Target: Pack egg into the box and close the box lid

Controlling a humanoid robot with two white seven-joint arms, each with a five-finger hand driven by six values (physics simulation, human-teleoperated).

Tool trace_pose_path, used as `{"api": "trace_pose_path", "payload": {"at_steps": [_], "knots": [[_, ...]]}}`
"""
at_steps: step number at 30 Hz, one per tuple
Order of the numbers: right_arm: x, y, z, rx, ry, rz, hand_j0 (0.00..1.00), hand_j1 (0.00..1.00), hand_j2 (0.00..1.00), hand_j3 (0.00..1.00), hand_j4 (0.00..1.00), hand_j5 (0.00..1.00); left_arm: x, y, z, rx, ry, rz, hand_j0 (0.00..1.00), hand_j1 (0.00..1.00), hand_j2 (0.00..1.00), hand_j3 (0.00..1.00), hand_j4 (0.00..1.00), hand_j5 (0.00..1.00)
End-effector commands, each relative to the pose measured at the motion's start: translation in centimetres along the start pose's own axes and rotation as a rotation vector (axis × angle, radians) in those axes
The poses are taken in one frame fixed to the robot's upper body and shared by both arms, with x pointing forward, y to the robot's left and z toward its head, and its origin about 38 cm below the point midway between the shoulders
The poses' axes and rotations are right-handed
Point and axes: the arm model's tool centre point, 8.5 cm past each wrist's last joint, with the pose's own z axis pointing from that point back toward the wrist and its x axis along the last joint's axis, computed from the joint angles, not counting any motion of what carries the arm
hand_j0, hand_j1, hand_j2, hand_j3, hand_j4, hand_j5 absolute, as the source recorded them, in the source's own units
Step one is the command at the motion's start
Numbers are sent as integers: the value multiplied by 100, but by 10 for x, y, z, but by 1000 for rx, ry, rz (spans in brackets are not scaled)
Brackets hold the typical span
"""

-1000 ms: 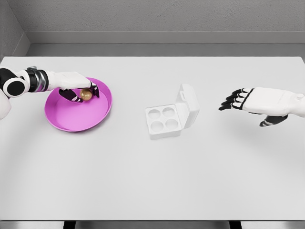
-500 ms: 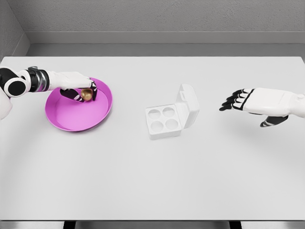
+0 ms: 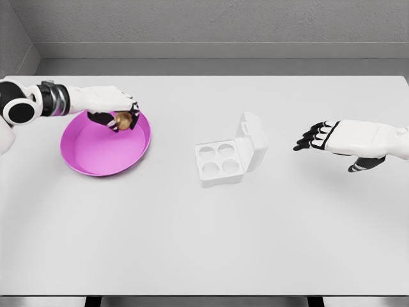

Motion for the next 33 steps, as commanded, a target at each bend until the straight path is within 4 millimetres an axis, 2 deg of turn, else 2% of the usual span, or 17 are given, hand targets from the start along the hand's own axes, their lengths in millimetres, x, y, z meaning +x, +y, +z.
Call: {"api": "trace_pose_path", "payload": {"at_steps": [1,7,9,11,17,19,22,24,33], "knots": [[0,0,0,-2,0,-5,100,100,100,100,100,100,17,17,1,42,-47,-38,35,35,35,35,35,35],[0,0,0,-2,0,-5,100,100,100,100,100,100,62,41,-4,103,-164,-130,35,35,35,35,35,35],[0,0,0,-2,0,-5,100,100,100,100,100,100,69,40,-11,99,-187,-133,35,35,35,35,35,35],[0,0,0,-2,0,-5,100,100,100,100,100,100,80,41,-21,99,-216,-135,35,35,35,35,35,35],[0,0,0,-2,0,-5,100,100,100,100,100,100,130,48,-65,106,-345,-147,35,35,35,35,35,35],[0,0,0,-1,0,-5,100,100,100,100,100,100,141,49,-72,108,-374,-150,35,35,35,35,35,35],[1,0,0,0,-2,-4,100,100,100,100,100,100,150,50,-79,110,-394,-150,35,35,35,35,35,35],[0,0,-1,-1,-2,-6,100,100,100,100,100,100,151,43,-82,96,-399,-143,35,35,35,35,35,35],[1,1,-1,2,-4,-6,100,100,100,100,100,100,153,35,-84,73,-407,-143,36,36,36,36,36,36]]}}
